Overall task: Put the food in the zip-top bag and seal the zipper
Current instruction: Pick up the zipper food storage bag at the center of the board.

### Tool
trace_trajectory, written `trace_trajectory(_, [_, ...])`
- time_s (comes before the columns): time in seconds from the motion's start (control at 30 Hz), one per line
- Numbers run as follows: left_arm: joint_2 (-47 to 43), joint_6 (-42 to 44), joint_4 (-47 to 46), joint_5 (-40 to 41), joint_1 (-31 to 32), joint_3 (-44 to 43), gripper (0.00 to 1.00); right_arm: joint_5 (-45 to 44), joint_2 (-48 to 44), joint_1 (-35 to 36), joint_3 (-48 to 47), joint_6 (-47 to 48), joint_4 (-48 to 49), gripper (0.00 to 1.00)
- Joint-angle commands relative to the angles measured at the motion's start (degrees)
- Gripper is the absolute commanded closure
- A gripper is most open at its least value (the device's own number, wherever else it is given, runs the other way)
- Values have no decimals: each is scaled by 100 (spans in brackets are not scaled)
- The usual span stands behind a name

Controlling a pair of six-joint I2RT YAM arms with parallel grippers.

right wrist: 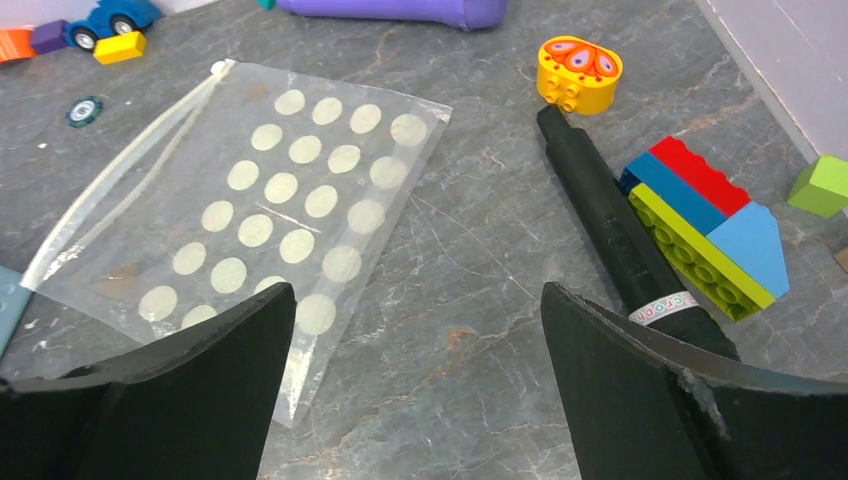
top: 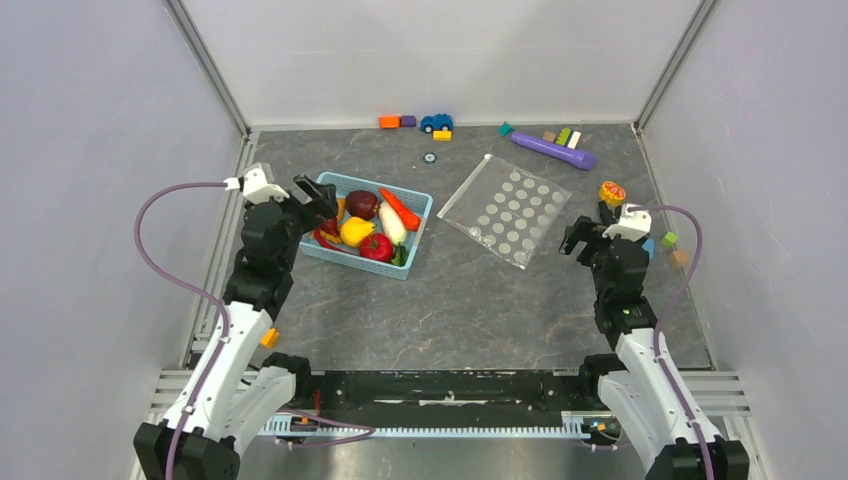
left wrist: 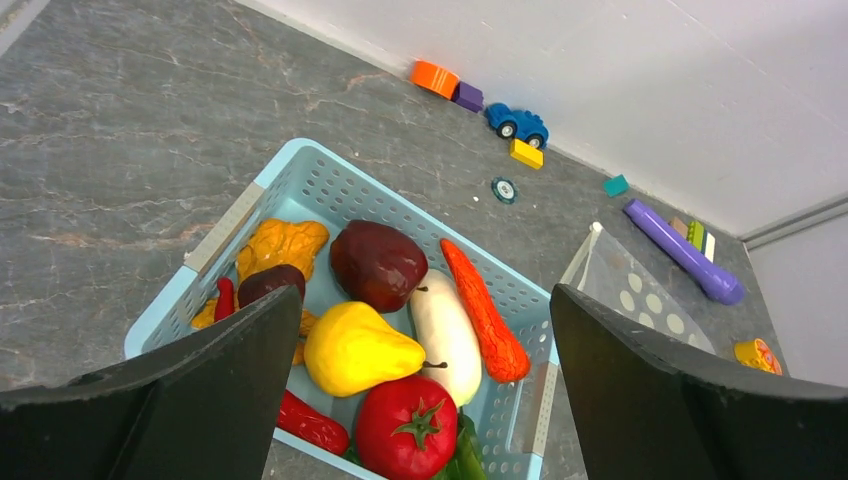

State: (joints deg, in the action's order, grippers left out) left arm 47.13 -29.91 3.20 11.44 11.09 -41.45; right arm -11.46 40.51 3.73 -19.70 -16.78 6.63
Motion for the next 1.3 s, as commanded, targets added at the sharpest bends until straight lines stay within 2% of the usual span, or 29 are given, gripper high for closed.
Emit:
trace_trajectory(0.0, [49,251,-162,-272,-19,4,0,321,-232,14,-297,17,99,2])
trace_trajectory(0.07, [87,252,-171,-304,-19,6,0,594,-346,12,-210,102,338,2])
trace_trajectory(0.17, [192,231,-162,-344,-19,-37,0,1552,-241,13,-229,-101,814,2])
trace_trajectory(0.3, [334,215,-79,-348,-19,-91,0,2931,1012,20,-1071,-512,556,2])
trace_trajectory(0.33, [342,218,-81,-333,-19,-91,0,3351,1369,36,-1266,-602,603,2])
trace_trajectory(0.4, [373,212,-86,-264,-19,-83,0,3568,2046,251,-1428,-813,1066,2])
trace_trajectory(0.47, [401,203,-65,-184,-19,-84,0,2982,2667,766,-1837,-641,1035,2])
trace_trajectory(0.53, [444,189,-26,-166,-19,-100,0,1746,3423,1316,-2761,-433,173,2])
trace_trajectory(0.7, [461,181,26,-150,-19,-104,0,-1076,5355,2360,-4910,-788,-1308,2])
trace_trajectory(0.77, [456,192,66,-98,-19,-109,0,-1739,6165,2641,-5966,-979,-1889,2])
trace_trajectory(0.9, [456,256,15,-275,-6,-92,0,-2432,7564,2896,-7734,-1149,-2655,2])
trace_trajectory(1.0, [484,284,-4,-327,-2,-91,0,-2992,8339,3014,-8644,-1161,-2997,2])
trace_trajectory(1.13, [574,273,-28,-207,-2,-97,0,-3134,8990,3072,-9266,-961,-2954,2])
trace_trajectory(1.27, [647,269,7,-248,0,-135,0,-3338,9301,3099,-9288,-699,-2790,2])
